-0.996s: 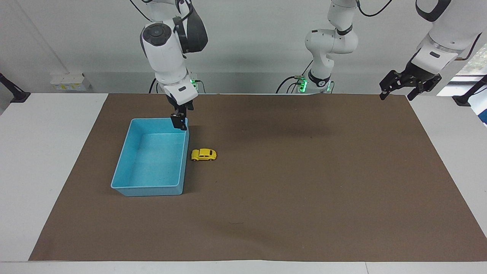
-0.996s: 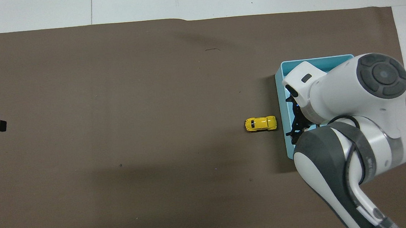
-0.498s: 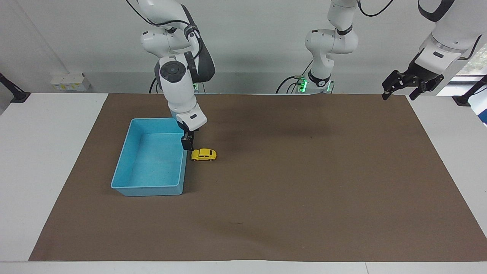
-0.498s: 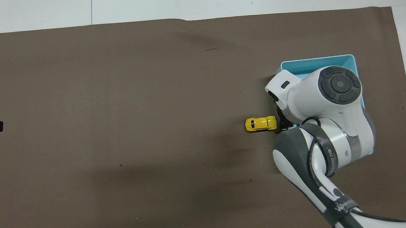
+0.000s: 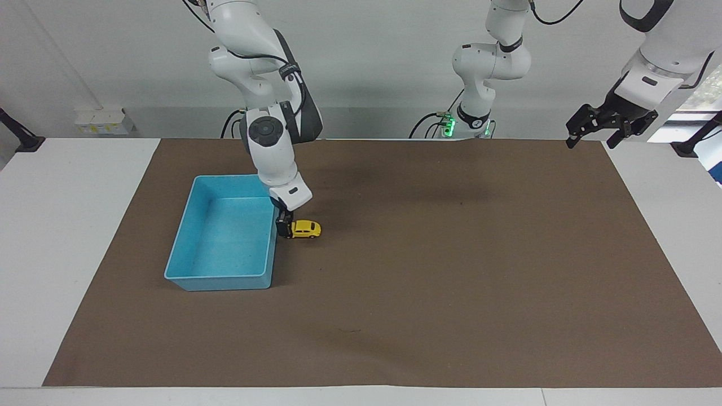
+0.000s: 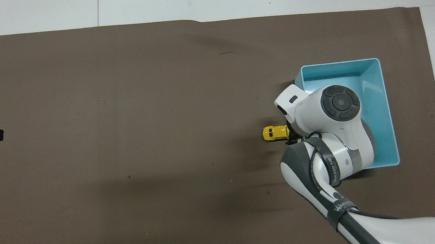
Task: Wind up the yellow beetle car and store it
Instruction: 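Grasp the yellow car with the right gripper and lift it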
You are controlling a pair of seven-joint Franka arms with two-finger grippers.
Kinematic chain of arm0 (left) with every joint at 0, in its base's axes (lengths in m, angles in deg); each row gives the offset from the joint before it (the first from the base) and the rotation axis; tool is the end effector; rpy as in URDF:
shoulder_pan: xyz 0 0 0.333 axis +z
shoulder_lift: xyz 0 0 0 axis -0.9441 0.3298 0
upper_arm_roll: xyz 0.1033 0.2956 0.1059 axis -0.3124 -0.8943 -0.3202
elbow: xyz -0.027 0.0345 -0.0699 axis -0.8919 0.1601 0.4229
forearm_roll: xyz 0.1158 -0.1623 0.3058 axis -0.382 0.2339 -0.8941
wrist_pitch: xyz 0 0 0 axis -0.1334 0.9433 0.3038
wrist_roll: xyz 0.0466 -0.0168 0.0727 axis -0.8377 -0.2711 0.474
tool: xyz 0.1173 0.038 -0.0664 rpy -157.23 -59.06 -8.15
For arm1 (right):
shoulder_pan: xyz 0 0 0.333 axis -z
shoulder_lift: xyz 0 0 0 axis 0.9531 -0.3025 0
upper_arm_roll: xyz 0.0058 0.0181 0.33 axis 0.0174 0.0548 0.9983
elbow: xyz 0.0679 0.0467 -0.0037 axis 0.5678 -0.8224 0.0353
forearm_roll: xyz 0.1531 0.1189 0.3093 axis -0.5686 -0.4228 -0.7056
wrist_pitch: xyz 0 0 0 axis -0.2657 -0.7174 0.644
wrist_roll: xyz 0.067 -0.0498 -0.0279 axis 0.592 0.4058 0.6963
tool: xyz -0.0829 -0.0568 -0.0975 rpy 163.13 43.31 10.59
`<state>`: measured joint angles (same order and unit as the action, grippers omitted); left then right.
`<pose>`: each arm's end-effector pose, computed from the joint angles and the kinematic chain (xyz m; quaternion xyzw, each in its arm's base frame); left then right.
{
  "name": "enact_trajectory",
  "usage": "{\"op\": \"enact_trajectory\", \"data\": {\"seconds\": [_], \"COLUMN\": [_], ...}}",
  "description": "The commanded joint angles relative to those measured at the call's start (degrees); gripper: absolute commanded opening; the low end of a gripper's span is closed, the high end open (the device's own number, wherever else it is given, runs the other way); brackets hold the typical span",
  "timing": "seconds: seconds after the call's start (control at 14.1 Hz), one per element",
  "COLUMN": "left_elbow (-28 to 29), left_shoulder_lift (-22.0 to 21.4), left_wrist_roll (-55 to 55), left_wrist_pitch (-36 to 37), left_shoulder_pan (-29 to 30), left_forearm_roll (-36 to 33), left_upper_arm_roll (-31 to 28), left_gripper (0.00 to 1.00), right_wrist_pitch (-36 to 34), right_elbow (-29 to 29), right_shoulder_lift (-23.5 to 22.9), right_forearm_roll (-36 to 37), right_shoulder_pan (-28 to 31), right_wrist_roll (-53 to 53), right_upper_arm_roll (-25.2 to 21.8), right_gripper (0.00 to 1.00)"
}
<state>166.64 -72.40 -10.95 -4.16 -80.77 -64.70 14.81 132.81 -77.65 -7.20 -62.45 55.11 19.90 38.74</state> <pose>0.5089 0.0114 0.6231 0.9994 -0.0200 -0.0199 0.0188 0.5264 0.1728 0.3348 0.7384 0.6744 0.0041 0.0006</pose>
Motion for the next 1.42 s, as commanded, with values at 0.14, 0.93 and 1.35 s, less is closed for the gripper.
{"op": "enact_trajectory", "data": {"seconds": [0.14,0.93,1.35], "left_elbow": [-1.1,-1.1,-1.1], "left_shoulder_lift": [0.4,0.4,0.4], "left_wrist_roll": [1.0,0.7,0.7], "left_wrist_pitch": [0.9,0.9,0.9], "left_shoulder_pan": [0.3,9.0,9.0], "left_forearm_roll": [-0.7,-0.7,-0.7], "left_upper_arm_roll": [0.2,9.2,9.2], "left_gripper": [1.00,1.00,1.00], "right_wrist_pitch": [4.6,2.5,-5.3], "right_elbow": [-0.7,3.5,12.0], "right_shoulder_lift": [-3.2,-3.8,-3.7], "right_forearm_roll": [0.8,3.3,3.1], "right_shoulder_pan": [-2.3,-4.2,-5.7], "right_wrist_roll": [-2.2,-2.5,-6.2], "right_upper_arm_roll": [-0.2,-0.2,-0.1], "right_gripper": [1.00,0.00,0.00]}}
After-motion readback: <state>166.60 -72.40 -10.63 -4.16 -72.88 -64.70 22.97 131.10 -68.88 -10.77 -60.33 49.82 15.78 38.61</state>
